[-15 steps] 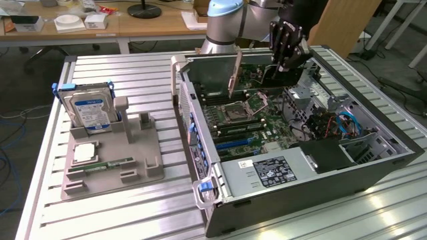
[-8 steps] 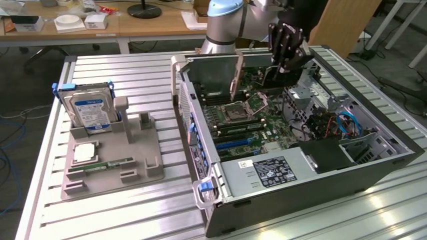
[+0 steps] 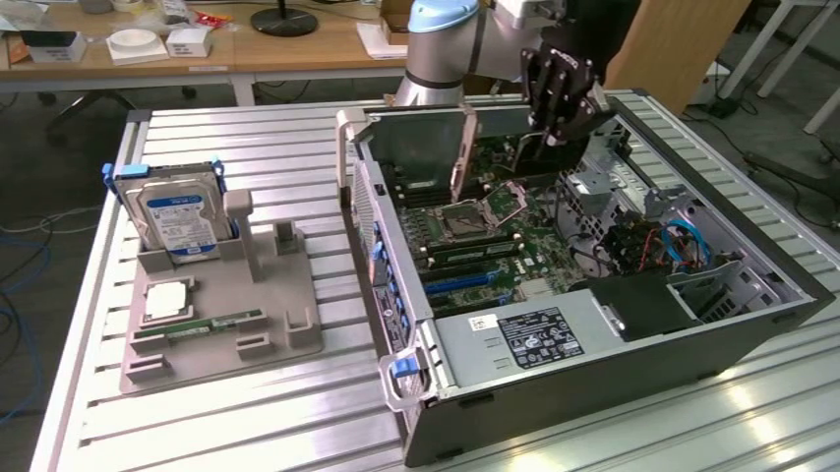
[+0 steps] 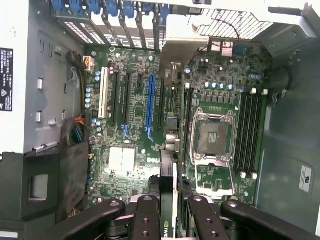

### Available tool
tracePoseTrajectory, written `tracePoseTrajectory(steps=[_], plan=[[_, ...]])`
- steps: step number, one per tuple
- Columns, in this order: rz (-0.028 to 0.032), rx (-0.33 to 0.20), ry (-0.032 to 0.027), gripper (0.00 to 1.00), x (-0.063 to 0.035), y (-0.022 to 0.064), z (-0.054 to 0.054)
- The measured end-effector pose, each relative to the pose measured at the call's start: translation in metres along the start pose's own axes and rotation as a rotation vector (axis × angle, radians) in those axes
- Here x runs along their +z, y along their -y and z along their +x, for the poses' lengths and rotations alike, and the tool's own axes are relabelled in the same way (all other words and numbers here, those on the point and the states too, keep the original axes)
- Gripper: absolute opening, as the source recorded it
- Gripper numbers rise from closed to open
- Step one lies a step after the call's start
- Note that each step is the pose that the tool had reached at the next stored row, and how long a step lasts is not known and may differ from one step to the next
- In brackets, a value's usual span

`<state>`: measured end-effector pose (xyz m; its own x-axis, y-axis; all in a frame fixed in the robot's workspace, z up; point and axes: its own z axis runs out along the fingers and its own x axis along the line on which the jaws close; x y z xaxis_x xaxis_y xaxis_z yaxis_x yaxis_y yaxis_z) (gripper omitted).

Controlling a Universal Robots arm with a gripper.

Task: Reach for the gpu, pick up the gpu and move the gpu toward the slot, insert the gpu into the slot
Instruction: 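Insert the gpu into the slot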

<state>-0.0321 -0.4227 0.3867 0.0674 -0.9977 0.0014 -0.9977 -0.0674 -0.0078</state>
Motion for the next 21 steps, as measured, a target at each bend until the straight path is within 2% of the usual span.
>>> tracePoseTrajectory(steps=[3, 8, 12, 16, 21], plan=[[0.0001, 0.006, 0.0001, 0.26, 0.0015, -0.002, 0.0], [-0.0002, 0.058, -0.0006, 0.26, 0.0052, -0.0038, 0.0], [0.0, 0.059, -0.0003, 0.26, 0.0059, -0.0043, 0.0], [-0.0001, 0.061, -0.0006, 0.26, 0.007, -0.0112, -0.001], [0.0, 0.061, -0.0005, 0.26, 0.0084, -0.0128, 0.001]])
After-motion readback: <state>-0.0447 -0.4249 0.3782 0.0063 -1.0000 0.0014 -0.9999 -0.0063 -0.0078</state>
